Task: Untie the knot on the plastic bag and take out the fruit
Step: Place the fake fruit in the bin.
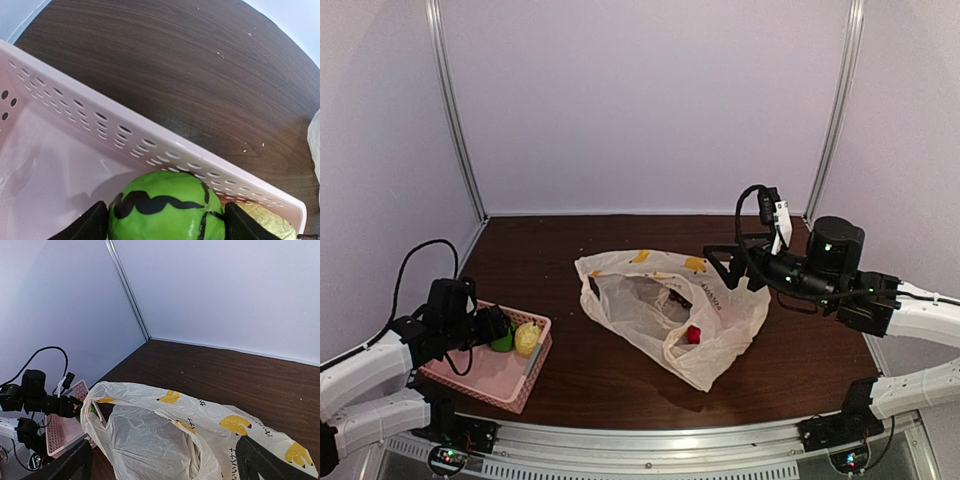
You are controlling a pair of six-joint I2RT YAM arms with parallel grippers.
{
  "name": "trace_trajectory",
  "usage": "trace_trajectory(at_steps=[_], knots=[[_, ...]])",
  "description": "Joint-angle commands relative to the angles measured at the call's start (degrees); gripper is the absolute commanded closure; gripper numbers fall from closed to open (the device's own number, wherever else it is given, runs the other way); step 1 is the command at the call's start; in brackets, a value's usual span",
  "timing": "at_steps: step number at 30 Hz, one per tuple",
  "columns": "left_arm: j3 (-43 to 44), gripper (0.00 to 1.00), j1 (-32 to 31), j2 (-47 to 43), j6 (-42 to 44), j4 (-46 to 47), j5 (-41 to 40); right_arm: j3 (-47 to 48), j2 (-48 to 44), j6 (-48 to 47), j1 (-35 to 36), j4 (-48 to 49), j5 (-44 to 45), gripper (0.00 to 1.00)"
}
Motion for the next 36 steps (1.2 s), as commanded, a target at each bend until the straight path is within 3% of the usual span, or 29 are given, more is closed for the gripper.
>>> trace_trajectory(at_steps=[1, 10, 25, 32, 36], knots=[[-0.6, 0.19, 0.4, -0.1, -0.4, 2.2, 0.2, -0.2, 0.4, 0.4, -0.5, -0.2, -0.3, 0.0], [-0.2, 0.12, 0.4, -0.3, -0.4, 1.3, 0.0, -0.2, 0.6, 0.5, -0.4, -0.3, -0.3, 0.0], [7.3, 0.02, 0.4, -7.6, 1.8, -9.6, -5.6, 1.1, 0.8, -1.2, -0.4, -3.7, 0.7, 0.0], [12.2, 0.05, 0.4, -8.0, 9.6, -5.8, 6.3, 3.1, 2.8, -3.5, -0.1, -8.9, 0.7, 0.0], [17.5, 0.05, 0.2, -5.5, 12.3, -3.6, 17.8, 5.2, 5.4, -5.1, 1.5, -13.4, 4.1, 0.0]])
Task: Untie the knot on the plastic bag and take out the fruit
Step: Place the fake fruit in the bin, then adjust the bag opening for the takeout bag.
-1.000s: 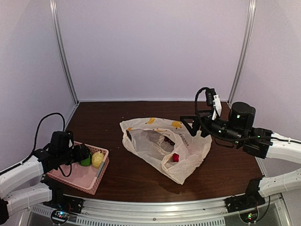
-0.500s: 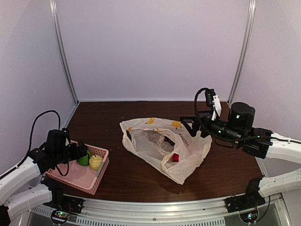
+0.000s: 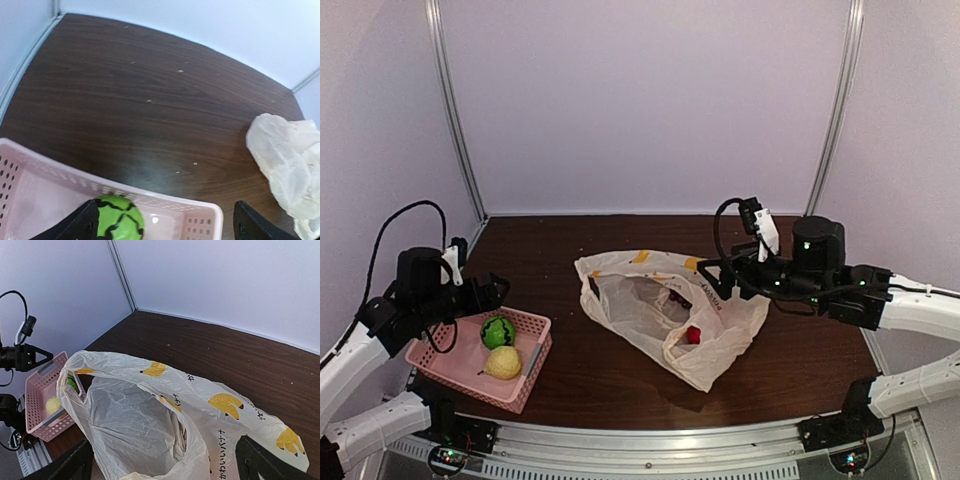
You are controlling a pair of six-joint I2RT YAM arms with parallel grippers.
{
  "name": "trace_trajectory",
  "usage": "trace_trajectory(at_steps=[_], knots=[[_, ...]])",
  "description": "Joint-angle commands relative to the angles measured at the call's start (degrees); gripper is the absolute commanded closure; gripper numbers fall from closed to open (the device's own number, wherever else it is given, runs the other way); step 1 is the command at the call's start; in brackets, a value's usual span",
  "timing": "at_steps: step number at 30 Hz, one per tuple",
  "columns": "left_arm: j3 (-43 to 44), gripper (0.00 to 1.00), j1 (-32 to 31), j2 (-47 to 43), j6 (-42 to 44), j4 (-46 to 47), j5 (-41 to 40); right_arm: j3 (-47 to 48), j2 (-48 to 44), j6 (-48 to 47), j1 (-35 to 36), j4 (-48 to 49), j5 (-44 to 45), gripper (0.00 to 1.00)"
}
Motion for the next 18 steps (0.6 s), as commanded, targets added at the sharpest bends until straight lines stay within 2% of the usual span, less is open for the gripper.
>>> trace_trajectory(at_steps=[1, 6, 13, 18], knots=[[6.2, 0.06, -0.1, 2.5, 4.9, 5.2, 15.3, 3.6, 3.1, -2.5, 1.8, -6.9, 4.4, 0.0], [5.9, 0.05, -6.2, 5.4, 1.5, 16.3, 25.1, 7.9, 10.1, -2.3, 4.0, -12.0, 10.2, 0.0], [4.1, 0.02, -17.2, 12.9, -3.7, 29.5, 24.8, 14.2, 19.6, -0.5, 4.0, -14.8, 14.3, 0.02], [3.8, 0.02, -20.5, 19.8, -4.7, 32.4, 21.7, 18.1, 26.4, -0.1, 3.8, -15.9, 16.7, 0.06]])
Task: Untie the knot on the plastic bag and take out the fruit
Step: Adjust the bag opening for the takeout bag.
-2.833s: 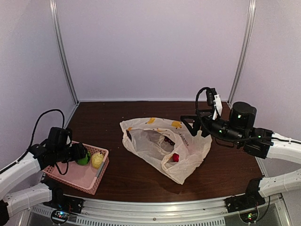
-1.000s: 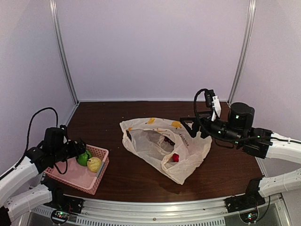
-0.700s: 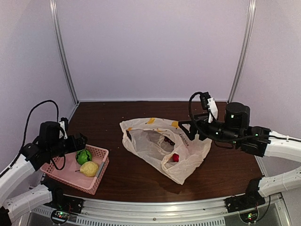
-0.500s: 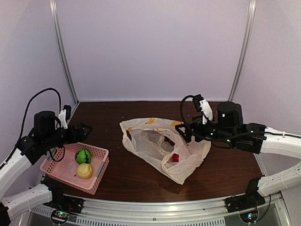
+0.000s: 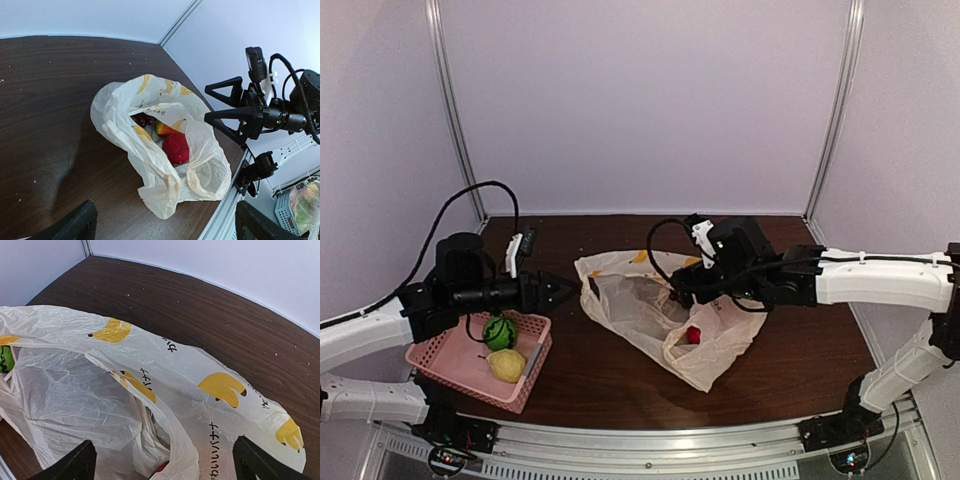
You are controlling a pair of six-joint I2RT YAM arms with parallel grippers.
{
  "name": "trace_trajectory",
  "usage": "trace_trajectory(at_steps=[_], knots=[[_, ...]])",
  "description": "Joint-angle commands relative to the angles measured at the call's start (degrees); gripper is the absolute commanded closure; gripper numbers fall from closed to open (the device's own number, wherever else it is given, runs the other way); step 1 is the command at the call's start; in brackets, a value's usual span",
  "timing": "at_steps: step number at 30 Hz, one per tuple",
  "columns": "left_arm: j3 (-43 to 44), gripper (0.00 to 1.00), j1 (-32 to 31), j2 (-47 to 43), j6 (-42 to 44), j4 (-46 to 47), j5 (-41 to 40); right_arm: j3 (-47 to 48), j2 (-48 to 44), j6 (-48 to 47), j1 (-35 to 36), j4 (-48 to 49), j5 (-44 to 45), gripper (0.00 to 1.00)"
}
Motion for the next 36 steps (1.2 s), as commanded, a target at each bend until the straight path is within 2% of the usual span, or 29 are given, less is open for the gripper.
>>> trace_trajectory(at_steps=[1, 8, 12, 14, 18, 20, 21, 22, 23, 27, 36], knots=[[-0.8, 0.02, -2.0, 5.1, -2.1, 6.9, -1.9, 3.7, 5.3, 1.0, -0.1, -3.1, 4.7, 0.07], [-0.7, 0.02, -4.7, 12.2, -3.5, 9.5, -4.4, 6.0, 11.7, 0.5, -1.4, -3.3, 4.6, 0.17], [-0.9, 0.07, -6.8, 15.9, -4.7, 14.4, -4.3, 7.7, 14.8, 0.4, -2.8, -3.9, 4.4, 0.35], [-0.9, 0.22, -7.9, 18.0, -5.1, 16.9, -4.3, 8.3, 15.2, 0.5, -3.3, -4.1, 4.5, 0.47], [0.7, 0.75, -9.1, 21.2, -4.9, 17.5, -5.0, 9.0, 13.2, -0.1, -3.7, -6.0, 6.2, 0.77], [1.9, 0.94, -9.2, 20.4, -3.5, 14.1, -7.6, 9.2, 11.0, -0.9, -4.2, -7.4, 8.1, 0.88], [2.3, 0.99, -9.2, 19.4, -2.4, 12.6, -9.9, 9.2, 9.8, -1.2, -4.6, -8.2, 9.0, 0.92], [2.5, 1.0, -9.3, 18.3, -1.7, 11.0, -11.6, 9.2, 8.6, -1.4, -5.2, -9.0, 9.9, 0.99], [2.6, 1.0, -9.2, 16.8, -1.0, 9.7, -13.2, 8.9, 6.9, -1.5, -5.8, -9.7, 11.1, 1.0], [2.3, 1.0, -9.3, 12.0, 0.7, 5.7, -16.5, 7.9, 2.5, -2.0, -9.1, -11.6, 12.6, 1.0], [0.6, 1.0, -9.8, 9.3, 1.7, 5.2, -12.8, 5.1, -2.5, -1.4, -14.9, -12.9, 12.4, 1.0]])
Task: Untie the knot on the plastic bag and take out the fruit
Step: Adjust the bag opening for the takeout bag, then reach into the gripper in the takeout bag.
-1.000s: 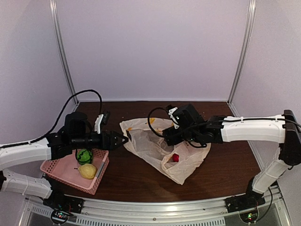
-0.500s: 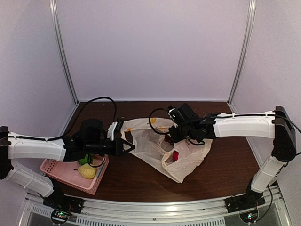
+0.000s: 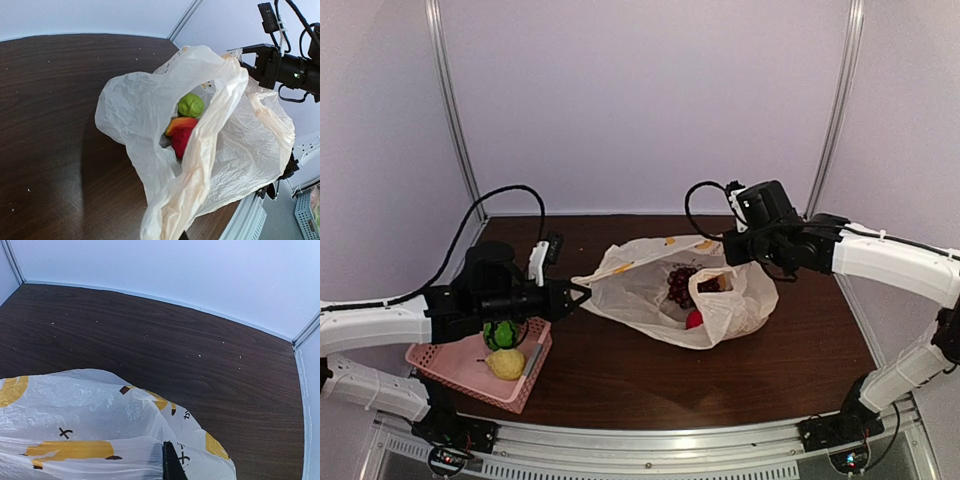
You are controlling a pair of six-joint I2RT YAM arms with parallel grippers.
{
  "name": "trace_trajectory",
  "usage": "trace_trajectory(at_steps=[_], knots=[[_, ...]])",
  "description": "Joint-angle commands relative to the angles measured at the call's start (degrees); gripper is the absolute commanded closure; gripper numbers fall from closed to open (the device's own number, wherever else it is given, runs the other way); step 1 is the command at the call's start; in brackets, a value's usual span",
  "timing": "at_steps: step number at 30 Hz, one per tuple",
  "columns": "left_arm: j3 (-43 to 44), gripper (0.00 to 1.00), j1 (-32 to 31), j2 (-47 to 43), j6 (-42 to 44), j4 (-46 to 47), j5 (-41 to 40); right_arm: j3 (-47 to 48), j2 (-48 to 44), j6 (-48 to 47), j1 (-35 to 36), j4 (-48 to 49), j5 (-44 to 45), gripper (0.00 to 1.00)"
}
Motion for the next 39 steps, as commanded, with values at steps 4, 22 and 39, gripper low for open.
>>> trace_trajectory(at_steps=[4, 22, 39], knots=[[1.9, 1.0, -2.5, 0.8, 3.8, -0.5, 1.9, -1.5, -4.5, -1.8, -3.3, -3.1, -2.0, 0.7], [4.2, 1.0, -7.5, 4.7, 5.5, 5.5, 3.6, -2.2, -9.5, -1.1, 15.1, 2.0, -23.9, 0.37], [1.5, 1.0, -7.5, 2.3, 5.9, 7.6, 2.8, 4.2, 15.9, 11.8, 17.2, -10.1, -3.2, 0.42]])
